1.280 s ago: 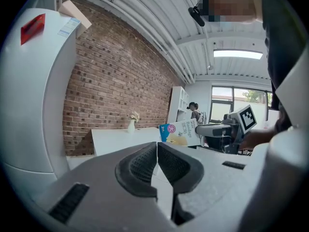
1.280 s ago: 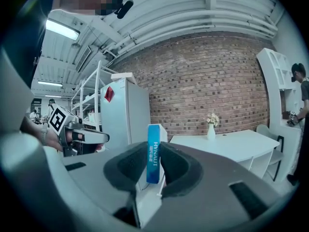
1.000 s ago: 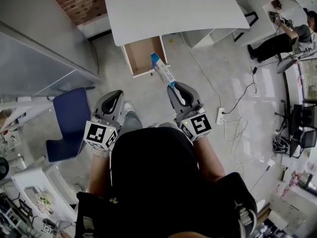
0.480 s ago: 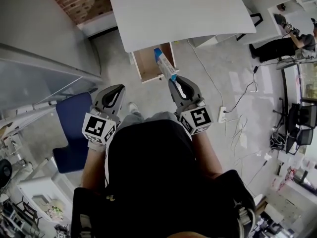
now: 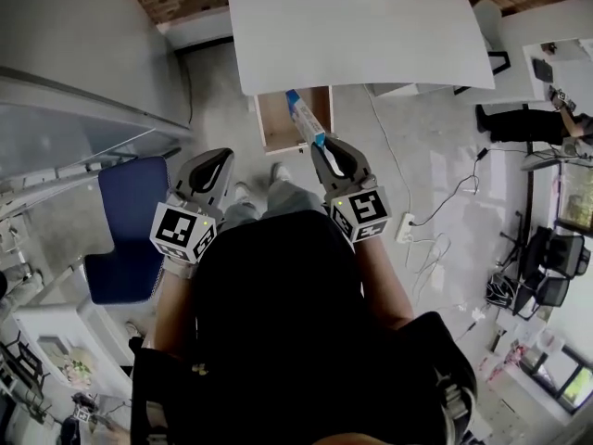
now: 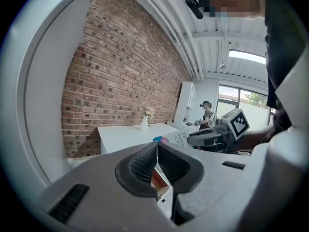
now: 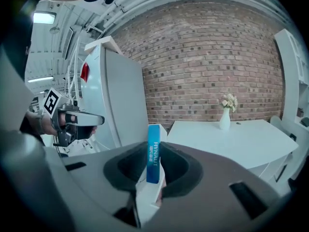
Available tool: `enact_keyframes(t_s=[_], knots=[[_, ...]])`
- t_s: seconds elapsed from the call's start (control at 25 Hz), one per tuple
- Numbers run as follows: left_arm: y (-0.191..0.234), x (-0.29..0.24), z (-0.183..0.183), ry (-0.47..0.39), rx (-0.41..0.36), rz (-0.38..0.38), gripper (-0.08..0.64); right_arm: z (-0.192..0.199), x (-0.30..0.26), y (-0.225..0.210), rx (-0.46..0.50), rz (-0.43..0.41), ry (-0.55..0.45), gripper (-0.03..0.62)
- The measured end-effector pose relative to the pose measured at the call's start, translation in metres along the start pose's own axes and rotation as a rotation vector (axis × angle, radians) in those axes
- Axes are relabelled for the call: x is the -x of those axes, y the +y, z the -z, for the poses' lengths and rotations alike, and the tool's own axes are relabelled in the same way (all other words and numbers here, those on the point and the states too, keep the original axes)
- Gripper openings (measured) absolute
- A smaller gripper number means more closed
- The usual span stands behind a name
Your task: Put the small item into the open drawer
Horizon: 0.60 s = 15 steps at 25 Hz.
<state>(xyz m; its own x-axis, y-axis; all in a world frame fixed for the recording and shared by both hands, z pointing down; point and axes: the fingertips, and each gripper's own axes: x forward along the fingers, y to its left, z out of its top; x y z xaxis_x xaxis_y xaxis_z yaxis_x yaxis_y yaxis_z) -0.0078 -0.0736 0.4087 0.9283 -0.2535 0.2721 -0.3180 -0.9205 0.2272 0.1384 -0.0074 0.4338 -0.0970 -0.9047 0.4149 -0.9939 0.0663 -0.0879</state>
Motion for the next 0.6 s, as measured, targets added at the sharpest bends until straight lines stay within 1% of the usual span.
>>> enact_keyframes(t_s=[0.16,0.32,0.48,0.6], knots=[[0.003,-0.006,0.000,-0.006,0.044,-0.062,0.008,0.015,-0.018,-0.010,0.019,-0.066,0.075,0.087],[0.000,-0.004,0.003,-0.003,0.070,-0.119,0.008,0.032,-0.030,-0.015,0.032,-0.126,0.144,0.087],[0.001,-0.005,0.011,0.032,0.089,-0.179,0.008,0.050,-0.051,-0.023,0.033,-0.180,0.177,0.087],[0.005,-0.008,0.017,0.055,0.110,-0.229,0.008,0.068,-0.068,-0.029,0.046,-0.223,0.228,0.087]])
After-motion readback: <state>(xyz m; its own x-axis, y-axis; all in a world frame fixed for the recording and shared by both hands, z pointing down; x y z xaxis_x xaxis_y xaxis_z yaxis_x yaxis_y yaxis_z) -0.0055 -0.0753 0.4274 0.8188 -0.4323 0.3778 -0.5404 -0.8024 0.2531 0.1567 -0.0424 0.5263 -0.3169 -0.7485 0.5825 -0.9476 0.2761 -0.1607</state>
